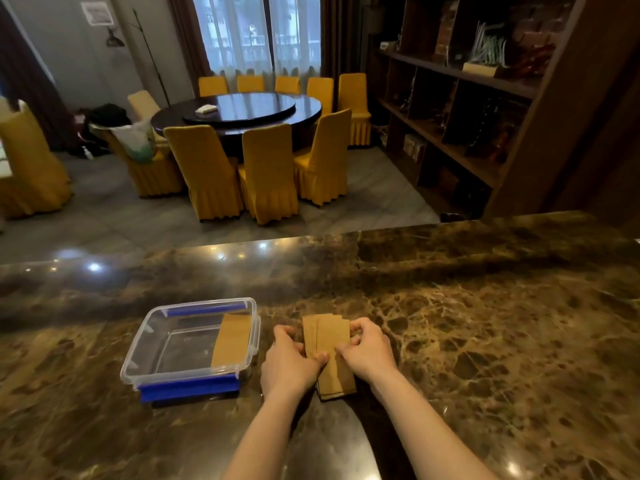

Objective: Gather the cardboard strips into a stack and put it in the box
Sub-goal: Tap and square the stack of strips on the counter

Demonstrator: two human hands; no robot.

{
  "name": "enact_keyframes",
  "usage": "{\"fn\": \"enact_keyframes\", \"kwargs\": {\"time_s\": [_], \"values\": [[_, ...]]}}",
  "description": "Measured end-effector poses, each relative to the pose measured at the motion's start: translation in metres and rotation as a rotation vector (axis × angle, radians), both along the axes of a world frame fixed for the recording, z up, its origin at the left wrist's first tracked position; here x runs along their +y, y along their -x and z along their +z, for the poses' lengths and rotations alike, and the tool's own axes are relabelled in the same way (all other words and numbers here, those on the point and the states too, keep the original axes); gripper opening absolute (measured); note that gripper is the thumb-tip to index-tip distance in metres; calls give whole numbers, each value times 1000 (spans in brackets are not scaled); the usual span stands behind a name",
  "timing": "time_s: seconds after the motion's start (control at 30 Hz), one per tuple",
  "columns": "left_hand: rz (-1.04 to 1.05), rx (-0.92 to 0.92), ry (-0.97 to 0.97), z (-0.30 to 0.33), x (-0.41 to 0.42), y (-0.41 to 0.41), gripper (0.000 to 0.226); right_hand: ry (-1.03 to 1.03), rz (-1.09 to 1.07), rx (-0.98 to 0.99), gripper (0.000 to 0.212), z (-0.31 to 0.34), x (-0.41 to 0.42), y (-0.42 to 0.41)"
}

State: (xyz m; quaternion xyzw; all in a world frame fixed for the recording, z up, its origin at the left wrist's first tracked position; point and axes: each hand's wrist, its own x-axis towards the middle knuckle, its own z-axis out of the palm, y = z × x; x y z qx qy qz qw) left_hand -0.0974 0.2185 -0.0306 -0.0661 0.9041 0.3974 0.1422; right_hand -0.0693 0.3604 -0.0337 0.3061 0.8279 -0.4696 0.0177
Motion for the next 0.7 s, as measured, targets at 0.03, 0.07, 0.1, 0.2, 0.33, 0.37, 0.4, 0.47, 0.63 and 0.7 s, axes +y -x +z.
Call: {"fn": "enact_keyframes", "kwargs": {"time_s": [0.03, 0.07, 0.1, 0.2, 0.33, 0.37, 0.4, 0.47, 0.63, 0.7], "values": [[-3, 4, 46, 0, 2, 1, 80, -38, 12, -19, 26, -2, 0, 2], [-11, -3, 81, 1, 4, 3, 82, -71, 22, -30, 27, -3, 0, 3], [-22, -20, 105, 2, 6, 5, 86, -98, 29, -35, 29, -4, 0, 4], [-49, -124, 143, 7, 12, 15, 104, -166, 63, -46, 38, -6, 4, 7], [-62, -260, 171, 13, 23, 21, 115, -155, 101, -62, 50, -11, 12, 9], [-59, -278, 179, 14, 26, 23, 116, -147, 103, -66, 54, -11, 15, 10], [-56, -295, 186, 14, 28, 24, 116, -136, 100, -70, 57, -12, 17, 11], [-43, -316, 188, 15, 30, 24, 116, -108, 79, -76, 62, -13, 21, 13], [-5, -261, 97, 12, 35, 20, 81, -33, 73, -16, 62, -15, 28, 9], [-20, -224, 23, 11, 36, 16, 67, -32, 87, 32, 64, -14, 31, 4]]}}
